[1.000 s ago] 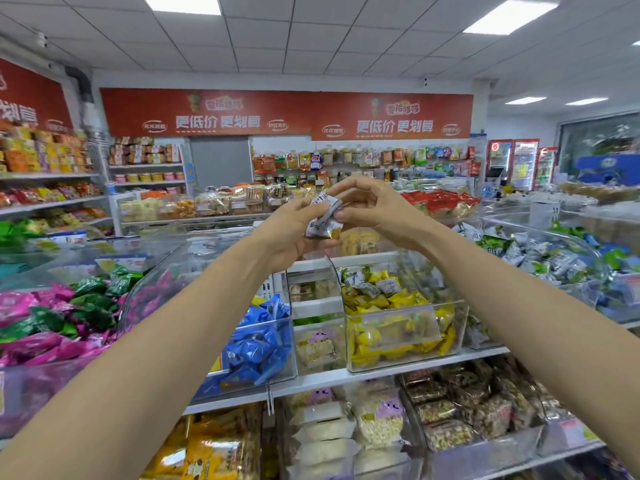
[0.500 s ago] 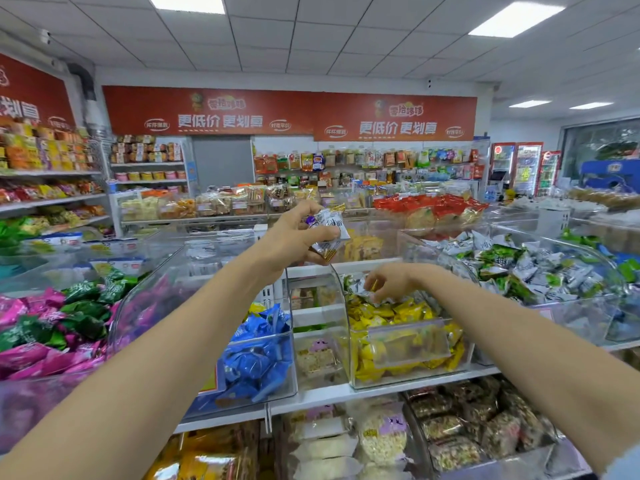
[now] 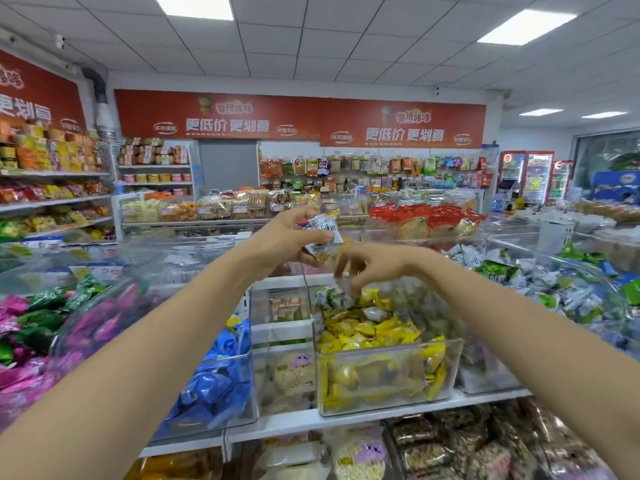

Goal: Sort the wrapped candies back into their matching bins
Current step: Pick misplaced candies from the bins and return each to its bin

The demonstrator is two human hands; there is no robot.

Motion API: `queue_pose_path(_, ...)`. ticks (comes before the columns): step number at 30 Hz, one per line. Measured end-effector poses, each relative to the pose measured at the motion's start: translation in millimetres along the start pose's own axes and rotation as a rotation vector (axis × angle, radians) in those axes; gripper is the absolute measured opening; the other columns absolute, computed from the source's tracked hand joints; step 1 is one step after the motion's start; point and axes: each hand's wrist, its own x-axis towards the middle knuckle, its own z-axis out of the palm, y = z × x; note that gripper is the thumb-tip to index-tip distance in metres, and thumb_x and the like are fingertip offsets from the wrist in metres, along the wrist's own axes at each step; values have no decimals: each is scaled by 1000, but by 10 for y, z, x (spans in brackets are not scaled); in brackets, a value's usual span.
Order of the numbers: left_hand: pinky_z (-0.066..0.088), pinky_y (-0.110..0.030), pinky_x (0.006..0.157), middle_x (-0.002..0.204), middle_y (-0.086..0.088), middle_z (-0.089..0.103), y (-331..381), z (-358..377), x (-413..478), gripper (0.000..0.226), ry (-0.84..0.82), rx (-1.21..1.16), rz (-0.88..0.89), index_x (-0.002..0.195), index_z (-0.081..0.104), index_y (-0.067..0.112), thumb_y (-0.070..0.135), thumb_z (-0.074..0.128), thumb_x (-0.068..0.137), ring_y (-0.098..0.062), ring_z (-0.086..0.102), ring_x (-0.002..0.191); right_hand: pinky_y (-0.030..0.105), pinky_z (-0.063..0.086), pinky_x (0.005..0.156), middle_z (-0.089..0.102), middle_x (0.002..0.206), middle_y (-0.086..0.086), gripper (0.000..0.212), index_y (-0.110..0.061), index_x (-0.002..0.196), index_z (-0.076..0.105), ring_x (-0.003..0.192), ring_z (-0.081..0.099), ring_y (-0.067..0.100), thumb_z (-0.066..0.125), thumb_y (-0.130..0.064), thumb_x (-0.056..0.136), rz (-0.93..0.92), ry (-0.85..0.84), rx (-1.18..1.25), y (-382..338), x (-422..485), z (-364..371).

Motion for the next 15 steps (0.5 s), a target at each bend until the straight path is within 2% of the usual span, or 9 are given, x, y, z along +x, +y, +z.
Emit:
queue_pose_path(1, 61, -30, 72, 124, -13, 58, 44, 57, 59, 53, -7, -1, 11, 135, 46, 4, 19, 69, 89, -11, 68, 70, 23, 43, 69, 60, 89, -7, 36, -22, 119, 58, 78, 56, 11, 69, -20, 84, -24, 93, 50, 21, -114, -128)
queue_pose_path(3, 61, -30, 71, 122, -12, 56, 123, 190, 199, 45, -29, -2, 5, 130, 47, 6, 17, 66, 91, -10, 65, 65, 21, 41, 64, 59, 91, -1, 37, -21, 121, 55, 71, 53, 9, 67, -20, 86, -21, 267, 121, 155, -352, -351)
queue_pose_path(6, 61, -38, 76, 130, -10, 52, 204, 448, 432, 51, -73, 27, -15, 134, 46, 10, 19, 69, 89, -17, 65, 73, 26, 46, 64, 55, 87, 1, 36, -17, 117, 51, 72, 52, 12, 69, -21, 87, 53, 485, 183, 540, -668, -508)
queue_pose_path(9, 61, -37, 76, 136, -15, 50, 275, 768, 665, 49, -139, 80, -17, 131, 45, 14, 19, 70, 88, -22, 65, 81, 28, 43, 68, 53, 80, -1, 32, -18, 108, 52, 70, 50, 12, 72, -25, 85, 156, 659, 157, 975, -883, -513)
queue_pose_path(12, 61, -34, 72, 138, -17, 46, 361, 1128, 869, 53, -189, 178, 42, 136, 41, 14, 18, 68, 90, -23, 63, 89, 29, 43, 69, 54, 78, -1, 32, -16, 108, 54, 69, 50, 13, 73, -26, 84, 227, 742, 106, 1269, -1052, -460)
queue_pose_path(15, 58, -46, 82, 128, -18, 49, 360, 1403, 1015, 44, -210, 307, 101, 125, 44, 14, 23, 68, 90, -28, 63, 93, 34, 50, 77, 63, 92, 3, 32, -17, 110, 60, 83, 59, 18, 73, -28, 84, 290, 718, 39, 1446, -1121, -379)
